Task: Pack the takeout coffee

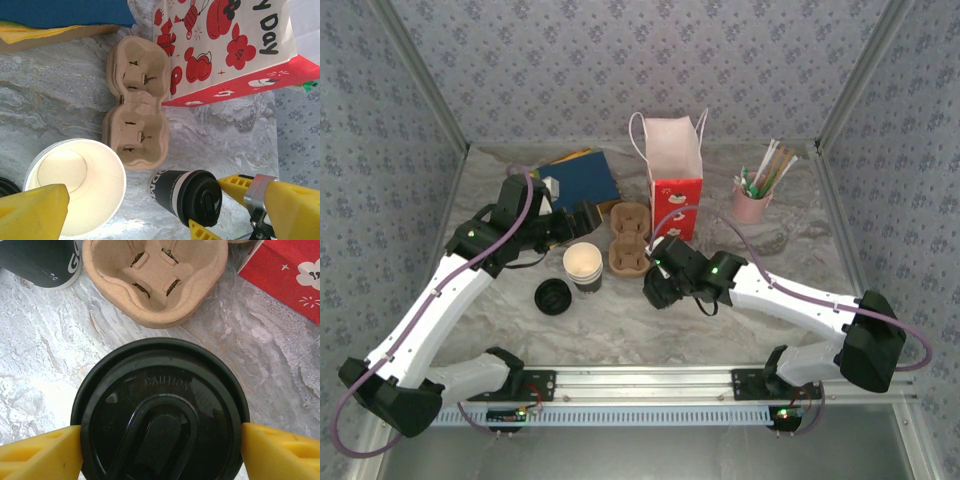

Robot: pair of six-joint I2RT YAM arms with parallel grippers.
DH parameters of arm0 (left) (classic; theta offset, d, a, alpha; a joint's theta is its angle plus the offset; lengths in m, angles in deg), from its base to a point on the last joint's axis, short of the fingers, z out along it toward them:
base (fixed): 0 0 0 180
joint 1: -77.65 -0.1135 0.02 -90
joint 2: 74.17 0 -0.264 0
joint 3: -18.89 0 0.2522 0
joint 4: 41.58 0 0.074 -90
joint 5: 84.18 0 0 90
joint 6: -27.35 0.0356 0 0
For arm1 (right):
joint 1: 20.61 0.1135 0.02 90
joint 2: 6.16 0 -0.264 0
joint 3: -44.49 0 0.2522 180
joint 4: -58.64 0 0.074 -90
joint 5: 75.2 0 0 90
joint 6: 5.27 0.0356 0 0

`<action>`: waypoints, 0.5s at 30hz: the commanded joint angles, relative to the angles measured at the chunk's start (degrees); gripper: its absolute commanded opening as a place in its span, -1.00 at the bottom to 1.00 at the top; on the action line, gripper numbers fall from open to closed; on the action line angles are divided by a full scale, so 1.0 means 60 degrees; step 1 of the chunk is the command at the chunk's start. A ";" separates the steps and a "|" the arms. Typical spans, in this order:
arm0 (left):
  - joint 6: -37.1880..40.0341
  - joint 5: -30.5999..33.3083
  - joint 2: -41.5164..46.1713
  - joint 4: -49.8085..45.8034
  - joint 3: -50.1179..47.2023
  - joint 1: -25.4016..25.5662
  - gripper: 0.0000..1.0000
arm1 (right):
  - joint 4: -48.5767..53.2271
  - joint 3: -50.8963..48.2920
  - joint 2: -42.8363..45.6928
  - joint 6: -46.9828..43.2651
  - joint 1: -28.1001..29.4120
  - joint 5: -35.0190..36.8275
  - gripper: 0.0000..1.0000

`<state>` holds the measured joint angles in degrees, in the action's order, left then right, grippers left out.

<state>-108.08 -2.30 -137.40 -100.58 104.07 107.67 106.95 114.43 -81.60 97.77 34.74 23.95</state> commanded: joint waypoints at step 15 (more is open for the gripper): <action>0.0237 -0.0109 -0.0169 -0.0157 0.0225 0.0103 1.00 | 0.0504 0.0569 0.0381 0.0039 -0.0068 0.0082 0.87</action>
<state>-108.06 -2.30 -137.75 -100.60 104.07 107.69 108.10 115.77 -81.25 97.77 34.74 24.01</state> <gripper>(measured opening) 0.997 0.929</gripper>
